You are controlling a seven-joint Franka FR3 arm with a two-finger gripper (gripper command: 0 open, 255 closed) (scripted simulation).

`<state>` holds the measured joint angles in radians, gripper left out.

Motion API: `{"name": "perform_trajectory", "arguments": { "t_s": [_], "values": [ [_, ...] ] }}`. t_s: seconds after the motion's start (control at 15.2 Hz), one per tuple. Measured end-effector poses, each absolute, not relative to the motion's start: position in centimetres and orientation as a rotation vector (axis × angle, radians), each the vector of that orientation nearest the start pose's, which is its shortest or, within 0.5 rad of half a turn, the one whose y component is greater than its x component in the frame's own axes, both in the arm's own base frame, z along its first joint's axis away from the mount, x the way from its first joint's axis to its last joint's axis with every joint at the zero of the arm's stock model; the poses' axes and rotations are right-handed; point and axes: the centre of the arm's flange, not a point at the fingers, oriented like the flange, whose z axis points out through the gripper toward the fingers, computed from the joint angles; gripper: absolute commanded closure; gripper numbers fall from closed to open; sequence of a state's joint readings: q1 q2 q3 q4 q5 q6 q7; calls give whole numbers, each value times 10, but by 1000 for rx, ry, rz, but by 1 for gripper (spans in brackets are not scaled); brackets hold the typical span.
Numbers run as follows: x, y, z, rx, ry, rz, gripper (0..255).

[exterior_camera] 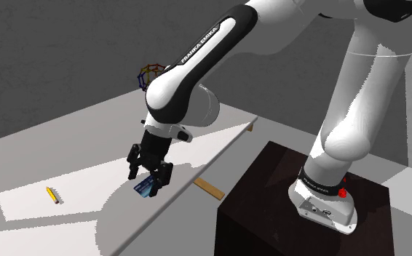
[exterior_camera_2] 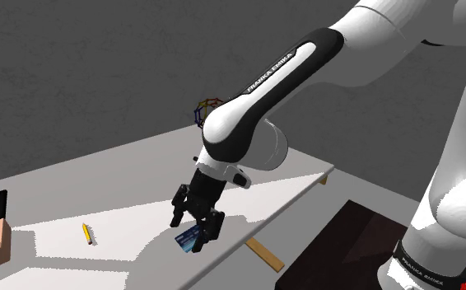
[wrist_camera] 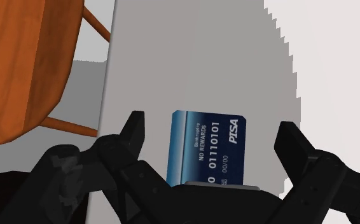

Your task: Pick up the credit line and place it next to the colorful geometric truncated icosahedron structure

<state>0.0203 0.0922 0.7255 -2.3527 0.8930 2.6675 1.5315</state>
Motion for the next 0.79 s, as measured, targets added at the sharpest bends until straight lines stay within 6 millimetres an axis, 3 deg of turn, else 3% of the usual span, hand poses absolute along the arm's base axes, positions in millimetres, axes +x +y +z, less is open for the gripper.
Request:
{"name": "perform_trajectory", "arguments": {
  "t_s": [0.07, 0.79],
  "values": [
    [399, 337, 317, -1900, 1878, 567, 255],
    [399, 338, 319, -1900, 1878, 567, 255]
  ]
}}
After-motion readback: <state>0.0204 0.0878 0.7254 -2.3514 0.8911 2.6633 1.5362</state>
